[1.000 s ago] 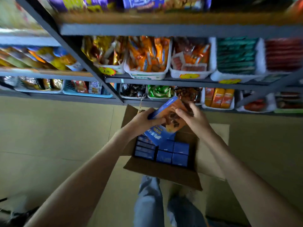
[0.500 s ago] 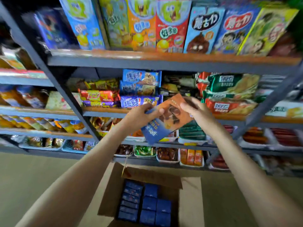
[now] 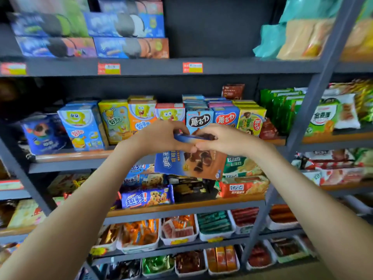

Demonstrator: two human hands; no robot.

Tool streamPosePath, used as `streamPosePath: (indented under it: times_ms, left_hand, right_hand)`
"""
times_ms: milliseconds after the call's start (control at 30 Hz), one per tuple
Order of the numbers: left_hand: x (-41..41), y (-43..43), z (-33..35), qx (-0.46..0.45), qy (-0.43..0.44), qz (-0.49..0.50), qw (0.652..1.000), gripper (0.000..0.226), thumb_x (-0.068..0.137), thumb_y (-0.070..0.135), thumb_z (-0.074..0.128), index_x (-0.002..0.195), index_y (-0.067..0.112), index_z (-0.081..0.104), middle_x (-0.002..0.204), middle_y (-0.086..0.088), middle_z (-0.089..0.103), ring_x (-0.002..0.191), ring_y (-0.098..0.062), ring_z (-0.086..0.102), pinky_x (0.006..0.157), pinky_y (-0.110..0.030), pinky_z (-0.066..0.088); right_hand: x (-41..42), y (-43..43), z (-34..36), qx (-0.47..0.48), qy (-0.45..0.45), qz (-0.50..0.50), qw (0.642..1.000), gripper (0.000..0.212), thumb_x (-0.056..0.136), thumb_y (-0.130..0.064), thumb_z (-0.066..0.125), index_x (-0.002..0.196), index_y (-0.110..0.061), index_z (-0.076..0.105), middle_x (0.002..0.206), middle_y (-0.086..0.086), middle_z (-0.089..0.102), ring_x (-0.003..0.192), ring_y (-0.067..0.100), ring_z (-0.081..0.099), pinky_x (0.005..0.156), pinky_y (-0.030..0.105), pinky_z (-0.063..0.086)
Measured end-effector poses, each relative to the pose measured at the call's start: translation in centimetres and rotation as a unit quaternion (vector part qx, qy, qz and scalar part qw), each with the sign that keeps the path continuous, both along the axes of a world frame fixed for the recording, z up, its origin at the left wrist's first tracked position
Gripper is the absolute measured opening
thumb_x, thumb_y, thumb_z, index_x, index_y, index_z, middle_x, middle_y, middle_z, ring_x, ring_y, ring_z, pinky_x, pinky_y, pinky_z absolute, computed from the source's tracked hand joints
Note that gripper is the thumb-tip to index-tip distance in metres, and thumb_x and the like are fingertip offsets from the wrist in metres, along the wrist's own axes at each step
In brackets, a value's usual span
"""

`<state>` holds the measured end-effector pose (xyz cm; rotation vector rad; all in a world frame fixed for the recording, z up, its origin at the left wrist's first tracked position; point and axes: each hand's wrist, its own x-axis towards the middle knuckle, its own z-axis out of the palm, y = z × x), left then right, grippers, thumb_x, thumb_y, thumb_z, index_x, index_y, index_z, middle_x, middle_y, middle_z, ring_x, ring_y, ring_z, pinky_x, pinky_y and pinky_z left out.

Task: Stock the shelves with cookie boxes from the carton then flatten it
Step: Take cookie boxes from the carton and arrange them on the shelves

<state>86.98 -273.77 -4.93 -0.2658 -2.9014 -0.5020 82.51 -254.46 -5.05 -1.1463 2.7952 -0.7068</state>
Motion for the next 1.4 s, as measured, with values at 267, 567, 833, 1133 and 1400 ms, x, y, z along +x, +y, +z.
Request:
streamPosePath:
  times_ms: [267, 567, 833, 1133, 1400]
  left_hand:
    - [-1.9, 2.6, 4.3, 0.214, 0.397, 0.090, 0.888, 0.060, 0.079, 0.049, 0.068, 0.120, 0.009, 0.050, 0.111, -0.006, 0.056, 0.104, -0.024, 0.054, 0.086, -0.033, 0.042]
    - [-3.9, 5.9, 10.6, 0.369, 0.348, 0.117, 0.854, 0.043, 0.078, 0.042, 0.071, 0.101, 0.017, 0.044, 0.094, 0.002, 0.062, 0.087, -0.015, 0.061, 0.081, -0.027, 0.045]
    - [-6.7, 3.5, 15.2, 0.411, 0.193, 0.044, 0.890, 0.021, 0.090, -0.001, 0.048, 0.100, 0.009, 0.064, 0.095, -0.011, 0.071, 0.095, -0.029, 0.066, 0.090, -0.040, 0.052]
    - [-10.5, 1.0, 16.5, 0.359, 0.144, 0.068, 0.920, 0.037, 0.090, -0.010, 0.043, 0.123, 0.003, 0.053, 0.112, -0.011, 0.057, 0.103, -0.024, 0.058, 0.086, -0.033, 0.049]
    - [-17.1, 0.1, 17.7, 0.342, 0.109, 0.098, 0.928, 0.030, 0.092, -0.010, 0.037, 0.098, 0.008, 0.060, 0.086, -0.008, 0.057, 0.070, -0.012, 0.054, 0.058, -0.014, 0.047]
  right_hand:
    - [-3.7, 2.3, 4.4, -0.360, -0.087, -0.014, 0.929, 0.020, 0.085, -0.044, 0.063, 0.100, -0.032, 0.061, 0.119, 0.001, 0.062, 0.110, 0.018, 0.059, 0.099, 0.042, 0.045]
    - [-7.1, 2.7, 11.3, -0.509, -0.145, 0.043, 0.848, 0.012, 0.092, -0.029, 0.057, 0.095, -0.019, 0.063, 0.088, -0.001, 0.071, 0.080, 0.016, 0.065, 0.078, 0.033, 0.049]
    - [-11.1, 1.5, 15.7, -0.437, -0.167, 0.008, 0.884, 0.014, 0.092, -0.013, 0.060, 0.105, -0.012, 0.058, 0.098, 0.004, 0.070, 0.089, 0.017, 0.067, 0.090, 0.033, 0.050]
    - [-15.7, -0.2, 18.4, -0.418, -0.208, -0.017, 0.884, 0.002, 0.094, -0.003, 0.054, 0.095, -0.002, 0.056, 0.094, 0.011, 0.068, 0.087, 0.020, 0.065, 0.089, 0.042, 0.050]
    - [-25.2, -3.6, 19.7, -0.323, -0.202, -0.072, 0.922, 0.039, 0.088, 0.008, 0.057, 0.123, 0.000, 0.040, 0.116, 0.014, 0.058, 0.093, 0.023, 0.062, 0.092, 0.042, 0.048]
